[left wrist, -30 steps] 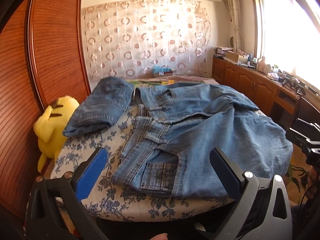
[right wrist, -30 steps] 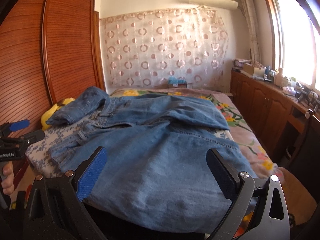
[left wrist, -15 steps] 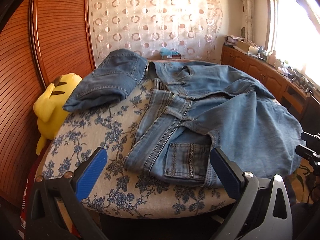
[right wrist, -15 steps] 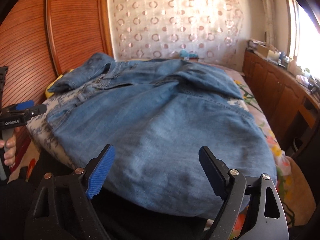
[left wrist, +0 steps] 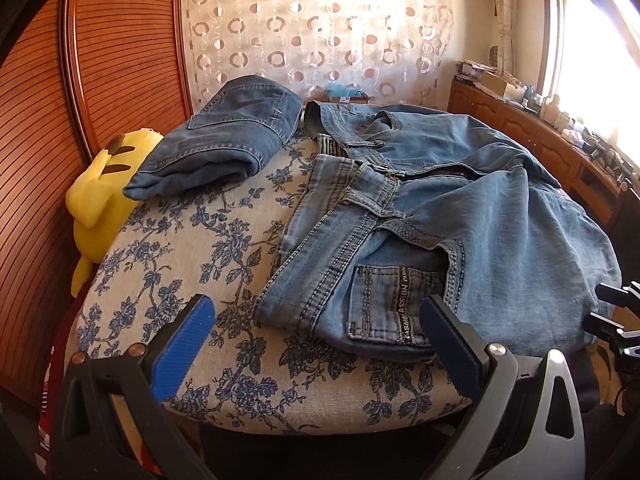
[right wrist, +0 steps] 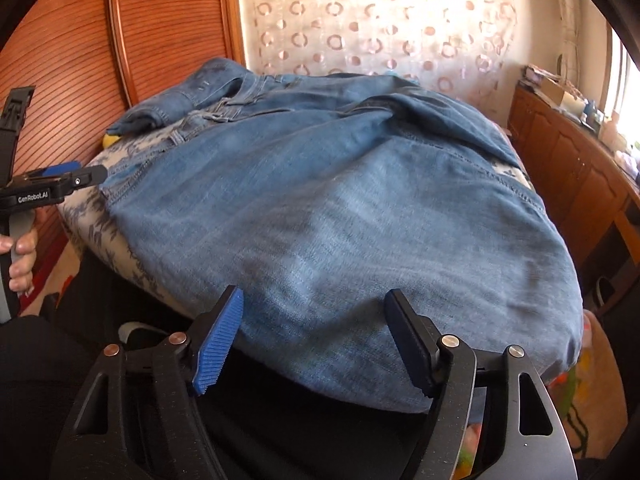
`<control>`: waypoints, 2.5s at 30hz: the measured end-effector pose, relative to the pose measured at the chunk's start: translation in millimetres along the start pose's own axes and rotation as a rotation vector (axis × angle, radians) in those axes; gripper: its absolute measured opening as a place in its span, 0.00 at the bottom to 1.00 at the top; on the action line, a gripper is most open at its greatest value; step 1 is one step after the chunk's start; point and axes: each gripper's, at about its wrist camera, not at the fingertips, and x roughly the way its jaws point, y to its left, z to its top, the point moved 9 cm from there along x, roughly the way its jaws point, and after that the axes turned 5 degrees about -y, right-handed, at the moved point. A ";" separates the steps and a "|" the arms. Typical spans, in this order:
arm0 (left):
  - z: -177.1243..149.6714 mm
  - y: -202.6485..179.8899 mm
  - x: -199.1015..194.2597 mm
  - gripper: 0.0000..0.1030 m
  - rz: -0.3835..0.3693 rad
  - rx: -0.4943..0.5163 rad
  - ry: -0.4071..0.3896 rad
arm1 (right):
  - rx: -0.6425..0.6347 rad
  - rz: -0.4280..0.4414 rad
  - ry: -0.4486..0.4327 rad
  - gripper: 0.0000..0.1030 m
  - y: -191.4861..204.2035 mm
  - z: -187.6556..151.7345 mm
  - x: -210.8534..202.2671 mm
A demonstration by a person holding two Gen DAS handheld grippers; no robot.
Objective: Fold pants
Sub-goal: 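Lower both tools onto the jeans edge and close both grippers on it, then lift the gripped jeans edge upward with both grippers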
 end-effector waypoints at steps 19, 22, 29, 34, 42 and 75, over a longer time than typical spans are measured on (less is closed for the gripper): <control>-10.4 15.7 16.4 0.94 -0.036 -0.029 0.039 | -0.067 0.033 -0.052 0.00 10.9 16.3 -6.0; -9.0 17.2 16.5 0.91 -0.054 -0.038 0.033 | -0.062 0.025 -0.095 0.00 6.3 35.4 -13.7; -7.2 20.3 20.6 0.67 -0.107 -0.067 0.040 | -0.076 -0.001 -0.157 0.00 -3.0 72.8 -18.1; -10.0 11.4 23.1 0.49 -0.153 -0.058 0.057 | -0.072 -0.004 -0.164 0.00 -5.9 80.8 -15.2; -6.2 -3.8 6.4 0.18 -0.200 -0.020 0.042 | -0.065 0.006 -0.169 0.00 -8.3 84.7 -19.1; 13.0 -6.3 -38.4 0.13 -0.201 -0.007 -0.032 | 0.011 0.043 -0.020 0.34 -25.9 29.1 -0.4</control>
